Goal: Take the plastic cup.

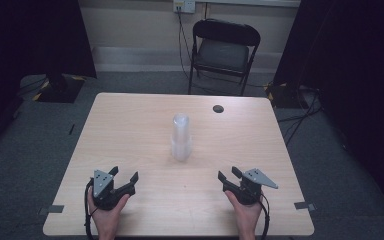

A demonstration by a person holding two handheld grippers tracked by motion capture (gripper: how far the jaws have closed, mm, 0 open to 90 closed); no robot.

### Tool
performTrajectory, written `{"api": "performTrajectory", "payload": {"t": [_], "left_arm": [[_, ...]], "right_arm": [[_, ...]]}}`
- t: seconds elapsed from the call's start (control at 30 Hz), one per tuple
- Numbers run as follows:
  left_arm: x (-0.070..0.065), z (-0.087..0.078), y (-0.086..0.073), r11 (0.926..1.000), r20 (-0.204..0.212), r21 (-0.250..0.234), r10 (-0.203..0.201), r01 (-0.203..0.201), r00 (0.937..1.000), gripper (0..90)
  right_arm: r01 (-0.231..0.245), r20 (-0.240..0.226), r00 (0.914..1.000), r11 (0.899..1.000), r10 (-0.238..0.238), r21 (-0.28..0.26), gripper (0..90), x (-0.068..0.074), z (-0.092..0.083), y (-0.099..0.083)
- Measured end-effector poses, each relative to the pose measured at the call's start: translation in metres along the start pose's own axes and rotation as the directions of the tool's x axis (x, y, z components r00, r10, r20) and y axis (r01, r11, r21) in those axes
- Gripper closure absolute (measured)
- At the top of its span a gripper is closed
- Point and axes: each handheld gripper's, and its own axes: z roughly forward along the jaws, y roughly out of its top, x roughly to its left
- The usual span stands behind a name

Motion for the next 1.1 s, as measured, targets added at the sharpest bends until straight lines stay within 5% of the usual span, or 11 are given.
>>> {"api": "performTrajectory", "payload": {"t": [0.33, 0.8, 1.1], "left_arm": [[-0.003, 0.003, 0.005, 0.9994, 0.016, 0.019, 0.028, -0.029, 0.9995, 23.8], [-0.014, -0.006, 0.001, 0.9995, 0.055, -0.002, 0.033, -0.033, 0.9979, 23.7], [-0.013, -0.011, 0.0, 0.9986, 0.019, -0.027, 0.045, -0.045, 0.9988, 24.1]], "right_arm": [[0.017, -0.062, 0.998, 0.999, -0.015, 0.029, 41.0, 0.005, 0.006, 0.005], [0.06, -0.152, 0.9868, 0.998, -0.056, 0.024, 38.9, 0.029, 0.015, 0.019], [0.118, -0.168, 0.9789, 0.993, -0.117, -0.001, 40.3, 0.042, 0.028, 0.038]]}}
